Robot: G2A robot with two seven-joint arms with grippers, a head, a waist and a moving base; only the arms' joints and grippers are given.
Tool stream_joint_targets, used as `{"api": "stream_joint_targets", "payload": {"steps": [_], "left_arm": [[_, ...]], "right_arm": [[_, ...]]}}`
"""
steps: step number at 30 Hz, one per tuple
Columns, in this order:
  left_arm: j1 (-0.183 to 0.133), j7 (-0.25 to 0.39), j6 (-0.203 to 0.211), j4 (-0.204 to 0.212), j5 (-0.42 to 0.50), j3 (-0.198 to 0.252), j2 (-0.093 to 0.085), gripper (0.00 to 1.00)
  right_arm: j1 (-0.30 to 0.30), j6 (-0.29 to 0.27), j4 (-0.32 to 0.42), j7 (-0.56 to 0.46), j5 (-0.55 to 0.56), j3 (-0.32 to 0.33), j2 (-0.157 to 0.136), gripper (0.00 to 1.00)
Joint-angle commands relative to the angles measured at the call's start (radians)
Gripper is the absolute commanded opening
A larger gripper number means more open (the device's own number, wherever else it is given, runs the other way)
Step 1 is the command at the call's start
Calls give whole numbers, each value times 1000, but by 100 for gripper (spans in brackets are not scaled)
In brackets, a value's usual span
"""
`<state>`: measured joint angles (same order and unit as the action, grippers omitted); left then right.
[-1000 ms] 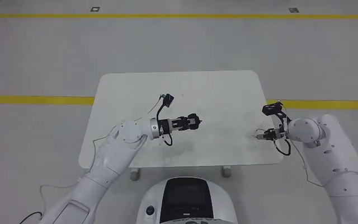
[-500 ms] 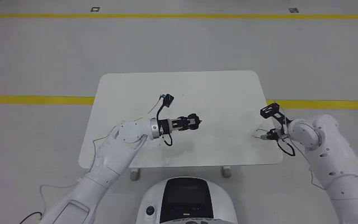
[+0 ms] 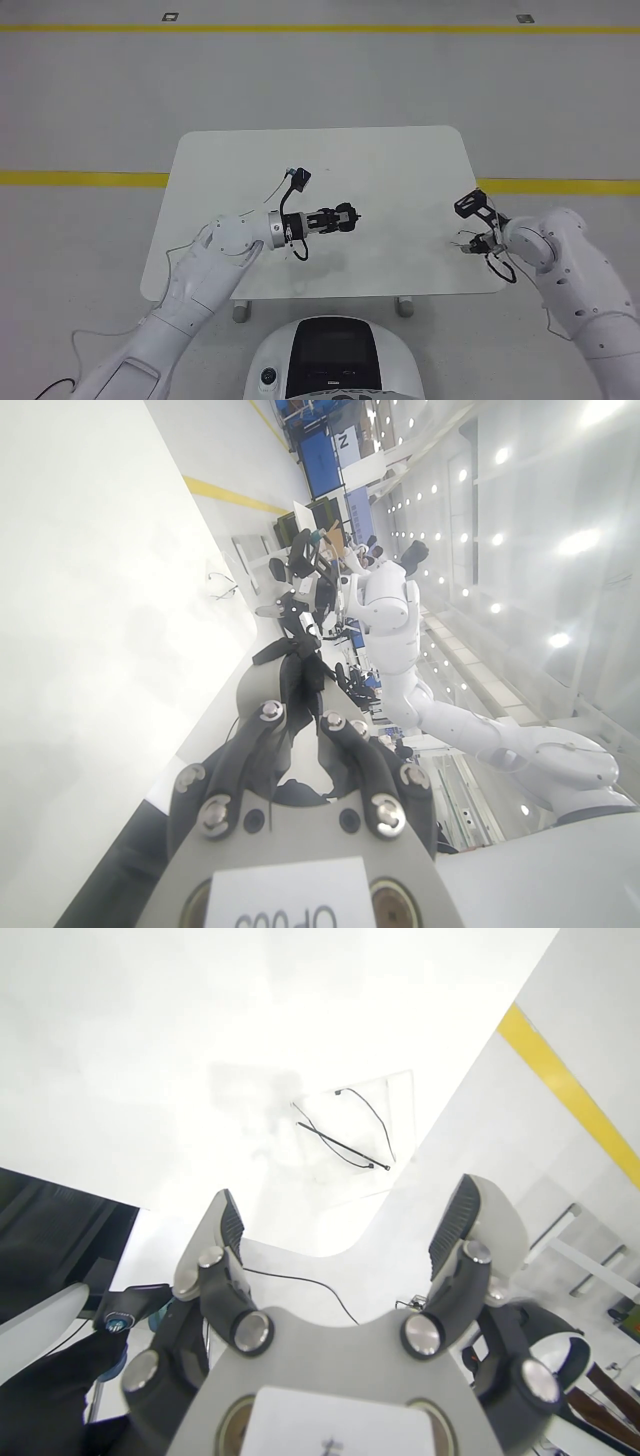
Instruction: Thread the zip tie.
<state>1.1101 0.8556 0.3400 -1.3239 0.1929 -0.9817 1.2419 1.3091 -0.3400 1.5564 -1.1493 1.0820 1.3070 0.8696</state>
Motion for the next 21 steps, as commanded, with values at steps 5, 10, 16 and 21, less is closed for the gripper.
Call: {"api": "stream_joint_targets", "payload": {"steps": [5, 10, 16, 21], "left_arm": [[0, 0, 0, 0, 0, 0, 0, 0], [0, 0, 0, 0, 0, 0, 0, 0], [0, 0, 0, 0, 0, 0, 0, 0], [0, 0, 0, 0, 0, 0, 0, 0]], "right_arm": [[-42, 0, -32, 38, -30, -58, -16, 100], [-40, 2, -33, 45, -31, -58, -16, 100], [-25, 8, -63, 116, -46, -24, -17, 100], [-18, 0, -78, 137, -76, 0, -19, 47]]}}
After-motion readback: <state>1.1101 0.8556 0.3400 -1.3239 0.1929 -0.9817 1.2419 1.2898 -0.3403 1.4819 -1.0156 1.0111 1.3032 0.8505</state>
